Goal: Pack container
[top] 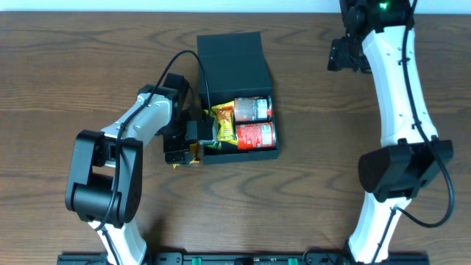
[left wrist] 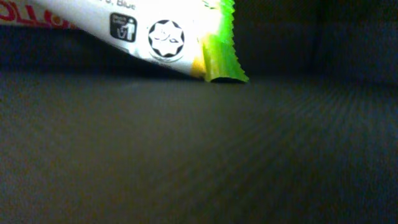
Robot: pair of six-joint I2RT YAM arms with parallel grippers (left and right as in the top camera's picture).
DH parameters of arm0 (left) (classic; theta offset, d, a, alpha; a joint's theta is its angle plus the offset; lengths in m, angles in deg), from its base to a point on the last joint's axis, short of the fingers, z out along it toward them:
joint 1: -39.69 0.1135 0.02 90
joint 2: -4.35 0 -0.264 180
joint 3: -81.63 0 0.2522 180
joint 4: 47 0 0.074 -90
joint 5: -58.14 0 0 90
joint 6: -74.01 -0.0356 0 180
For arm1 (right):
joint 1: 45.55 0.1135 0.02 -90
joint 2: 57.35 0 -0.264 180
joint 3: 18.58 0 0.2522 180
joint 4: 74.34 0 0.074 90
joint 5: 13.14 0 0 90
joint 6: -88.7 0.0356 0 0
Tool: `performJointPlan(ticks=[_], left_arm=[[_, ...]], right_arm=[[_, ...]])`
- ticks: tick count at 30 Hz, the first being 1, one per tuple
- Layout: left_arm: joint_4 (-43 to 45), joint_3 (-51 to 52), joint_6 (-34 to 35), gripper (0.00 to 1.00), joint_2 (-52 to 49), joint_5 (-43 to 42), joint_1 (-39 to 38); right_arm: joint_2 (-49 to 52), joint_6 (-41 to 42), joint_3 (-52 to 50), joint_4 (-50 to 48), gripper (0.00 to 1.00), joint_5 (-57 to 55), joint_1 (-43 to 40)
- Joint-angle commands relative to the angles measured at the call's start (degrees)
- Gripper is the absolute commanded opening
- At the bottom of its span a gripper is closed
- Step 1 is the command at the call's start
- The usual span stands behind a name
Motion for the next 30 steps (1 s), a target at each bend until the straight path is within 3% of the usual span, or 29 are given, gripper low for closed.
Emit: performJointPlan(ticks=[1,8,9,13,21,30], left_arm=[[-1.0,0.9,0.5,0.96,-1.1,-2.1,-0.1],[-0.5,2.8,-1.9,0.96,-1.1,-2.5,-1.1],[-0.3,2.9,-2.7,0.99,-1.1,-2.4,-1.1],[0.3,2.9,-2.8,0.82,-1.1,-2.3,-1.1],[0.5,2.9,-2.9,0.60,-1.1,-1.7,-1.1],[2.1,2.6,-2.8,0.49,-1.1,2.6,-1.1]], right_arm=[[-1.0,0.6,1.0,-0.1,0.99,-0.3,-0.1],[-1.0,0.5,1.0,-0.4,0.99,-0.3,-0.1],[-1.0,0.5,1.0,-0.5,0.99,-0.4,-0.1],[-1.0,0.5,1.0,-0.5,0.99,-0.3,-0.1],[-1.0,0.6,1.0,-0.5,0.99,-0.3,-0.1],[-1.0,0.5,1.0,-0.5,0.99,-0.3,-0.1]])
